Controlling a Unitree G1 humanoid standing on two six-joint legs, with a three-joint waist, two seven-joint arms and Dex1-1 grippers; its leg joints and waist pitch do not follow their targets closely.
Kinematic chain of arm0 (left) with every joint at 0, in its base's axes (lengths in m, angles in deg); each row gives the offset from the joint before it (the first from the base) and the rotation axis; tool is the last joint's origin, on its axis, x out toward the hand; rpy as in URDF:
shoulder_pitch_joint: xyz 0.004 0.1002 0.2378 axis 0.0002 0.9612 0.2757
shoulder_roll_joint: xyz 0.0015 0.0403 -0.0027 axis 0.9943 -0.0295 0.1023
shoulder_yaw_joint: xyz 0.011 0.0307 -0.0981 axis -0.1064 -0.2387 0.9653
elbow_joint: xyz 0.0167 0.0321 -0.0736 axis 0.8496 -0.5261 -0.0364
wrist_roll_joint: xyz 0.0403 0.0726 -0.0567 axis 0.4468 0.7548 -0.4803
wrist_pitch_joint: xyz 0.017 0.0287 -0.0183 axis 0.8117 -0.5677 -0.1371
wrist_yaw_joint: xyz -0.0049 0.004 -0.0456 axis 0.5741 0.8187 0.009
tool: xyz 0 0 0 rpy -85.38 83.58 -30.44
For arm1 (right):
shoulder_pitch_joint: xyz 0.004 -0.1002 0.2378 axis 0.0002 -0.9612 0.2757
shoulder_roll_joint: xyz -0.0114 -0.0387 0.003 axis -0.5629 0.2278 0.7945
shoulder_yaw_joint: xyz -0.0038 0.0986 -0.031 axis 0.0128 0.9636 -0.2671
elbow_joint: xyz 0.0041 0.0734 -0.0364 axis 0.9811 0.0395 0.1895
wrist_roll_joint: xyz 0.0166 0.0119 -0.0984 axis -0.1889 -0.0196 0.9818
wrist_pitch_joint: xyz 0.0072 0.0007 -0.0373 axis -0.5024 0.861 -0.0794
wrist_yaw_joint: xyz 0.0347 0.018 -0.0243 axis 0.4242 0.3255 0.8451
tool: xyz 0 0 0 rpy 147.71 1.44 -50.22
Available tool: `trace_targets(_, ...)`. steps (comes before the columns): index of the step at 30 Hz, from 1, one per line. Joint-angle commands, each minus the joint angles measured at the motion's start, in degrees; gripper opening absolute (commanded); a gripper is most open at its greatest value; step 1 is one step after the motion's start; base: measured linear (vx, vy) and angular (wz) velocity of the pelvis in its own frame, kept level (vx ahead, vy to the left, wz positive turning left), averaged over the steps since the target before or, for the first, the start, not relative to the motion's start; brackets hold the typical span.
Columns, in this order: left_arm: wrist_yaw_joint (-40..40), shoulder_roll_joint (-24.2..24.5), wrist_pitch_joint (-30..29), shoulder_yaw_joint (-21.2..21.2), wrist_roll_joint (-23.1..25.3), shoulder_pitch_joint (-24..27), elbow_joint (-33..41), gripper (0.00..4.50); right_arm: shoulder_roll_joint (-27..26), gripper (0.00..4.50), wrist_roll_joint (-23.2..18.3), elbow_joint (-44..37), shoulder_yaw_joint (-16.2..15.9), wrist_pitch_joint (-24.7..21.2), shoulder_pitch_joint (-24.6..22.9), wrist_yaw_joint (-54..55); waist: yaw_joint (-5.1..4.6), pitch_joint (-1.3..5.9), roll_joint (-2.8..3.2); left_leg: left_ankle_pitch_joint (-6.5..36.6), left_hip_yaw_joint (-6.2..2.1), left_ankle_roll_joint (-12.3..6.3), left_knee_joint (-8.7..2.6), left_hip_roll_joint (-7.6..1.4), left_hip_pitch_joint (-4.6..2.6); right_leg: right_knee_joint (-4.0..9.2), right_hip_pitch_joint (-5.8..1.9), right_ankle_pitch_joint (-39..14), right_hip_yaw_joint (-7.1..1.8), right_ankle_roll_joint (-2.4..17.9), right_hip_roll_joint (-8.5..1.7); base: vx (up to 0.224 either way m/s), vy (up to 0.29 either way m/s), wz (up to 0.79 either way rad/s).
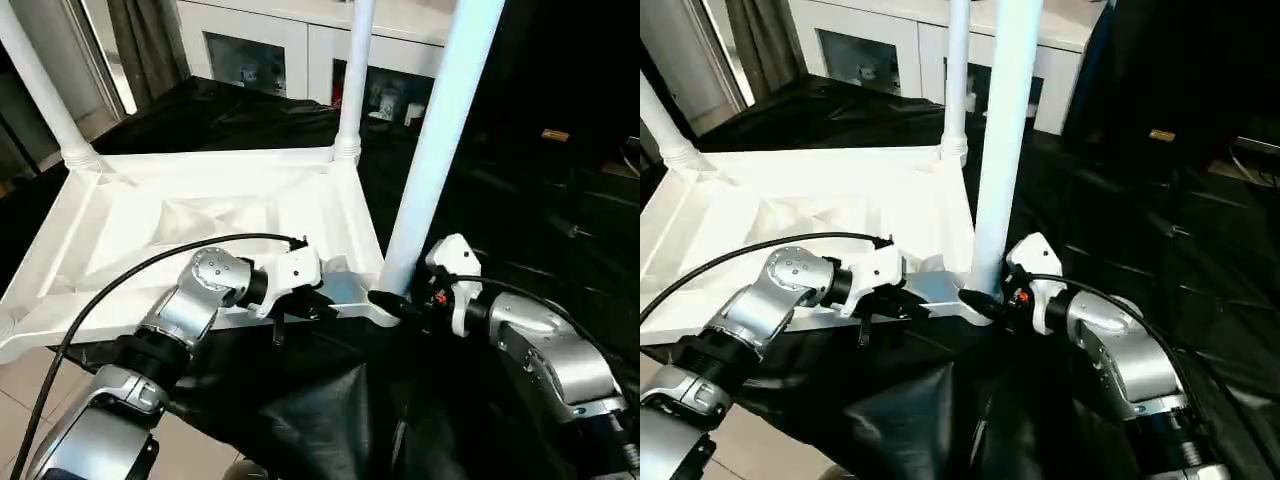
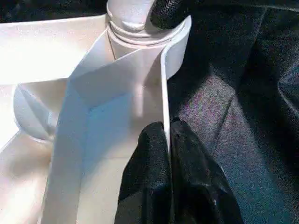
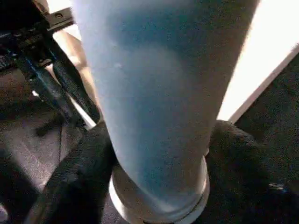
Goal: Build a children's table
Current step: Rotate leg to tighten
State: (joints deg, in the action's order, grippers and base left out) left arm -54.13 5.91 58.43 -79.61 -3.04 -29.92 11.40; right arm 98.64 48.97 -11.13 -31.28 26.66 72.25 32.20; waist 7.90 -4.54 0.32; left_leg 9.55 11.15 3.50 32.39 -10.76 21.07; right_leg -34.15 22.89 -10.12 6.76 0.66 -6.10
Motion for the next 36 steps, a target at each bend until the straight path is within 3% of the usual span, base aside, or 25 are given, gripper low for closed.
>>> trace_targets(1,1.0,-0.2,0.5,1.4,-1.4,1.4,-0.5,0.00,0.6,2.88,0.5,0.8,-0.4,1.1,0.9,-0.6,-0.28,3.32,-1.11,14.2,-1.53,-2.30,-3.93,-3.07,-0.54,4.95,-2.42,-20.3,-3.91,8.0,-4.22,0.000,0.000,0.00)
trace_targets(10,1.0,0.1,0.0,1.5,-1.6,2.2,0.4,0.00,0.8,2.10,1.1,2.6,-1.0,1.9,1.6,-1.8,-0.36,3.17,-1.50,13.7,-1.44,-2.68,-3.89,-2.98,-0.52,5.06,-2.33,-21.8,-3.93,7.4,-4.21,0.000,0.000,0.00)
trace_targets(20,3.0,0.5,-1.0,2.0,-0.7,2.4,0.0,0.00,-0.3,2.04,0.5,3.8,-0.8,2.7,0.9,-1.4,-0.83,3.12,-1.41,14.0,-1.48,-2.65,-3.94,-2.91,-0.37,5.08,-2.38,-21.8,-3.89,7.4,-4.10,0.000,0.000,0.00)
trace_targets(24,18.9,-3.7,-4.8,4.3,3.1,-1.4,-7.1,0.00,-8.6,2.02,2.2,10.5,3.7,2.6,0.9,14.8,-1.36,2.83,-1.43,16.5,-1.55,-0.98,-4.07,-2.70,-0.93,6.04,-1.77,-28.1,-3.69,6.4,-4.18,0.000,0.000,0.00)
trace_targets(26,24.1,-5.9,-6.8,5.3,3.5,-2.8,-9.2,0.00,-11.7,2.01,4.0,13.7,4.6,2.9,1.2,21.9,-1.72,2.78,-1.28,17.8,-1.91,-0.02,-4.24,-2.72,-0.83,6.27,-1.92,-30.9,-3.48,5.4,-4.37,0.000,0.000,0.00)
trace_targets(29,29.7,-9.3,-9.3,6.4,3.3,-4.7,-11.7,0.00,-15.7,2.01,5.5,17.8,5.1,3.0,2.5,29.8,-2.00,2.57,-1.12,21.0,-2.01,0.41,-4.28,-2.61,-1.55,7.16,-1.40,-34.0,-3.30,4.5,-4.44,0.000,0.000,0.00)
trace_targets(30,34.2,-12.0,-10.1,6.5,3.9,-6.3,-13.8,0.00,-19.1,2.01,5.7,20.5,5.8,2.8,4.3,34.8,-2.27,2.58,-1.16,21.6,-2.06,0.33,-4.31,-2.44,-1.49,7.23,-1.44,-34.8,-3.14,4.3,-4.40,0.000,0.000,0.00)
trace_targets(33,36.9,-15.3,-10.5,6.2,4.0,-8.0,-15.9,0.00,-22.8,2.01,5.7,22.0,5.7,2.6,6.4,36.8,-2.68,2.18,-0.93,27.1,-2.57,1.12,-4.51,-2.41,-2.53,8.83,-1.52,-39.0,-2.26,1.5,-4.44,0.000,0.000,0.00)
trace_targets(36,37.8,-16.7,-9.6,6.0,4.4,-9.4,-17.6,0.00,-24.0,2.01,6.7,22.1,4.4,4.7,7.1,35.6,-3.14,2.17,-0.67,30.1,-2.86,1.05,-4.80,-2.33,-3.19,9.57,-1.71,-39.3,-1.63,0.6,-4.24,0.000,0.000,0.00)
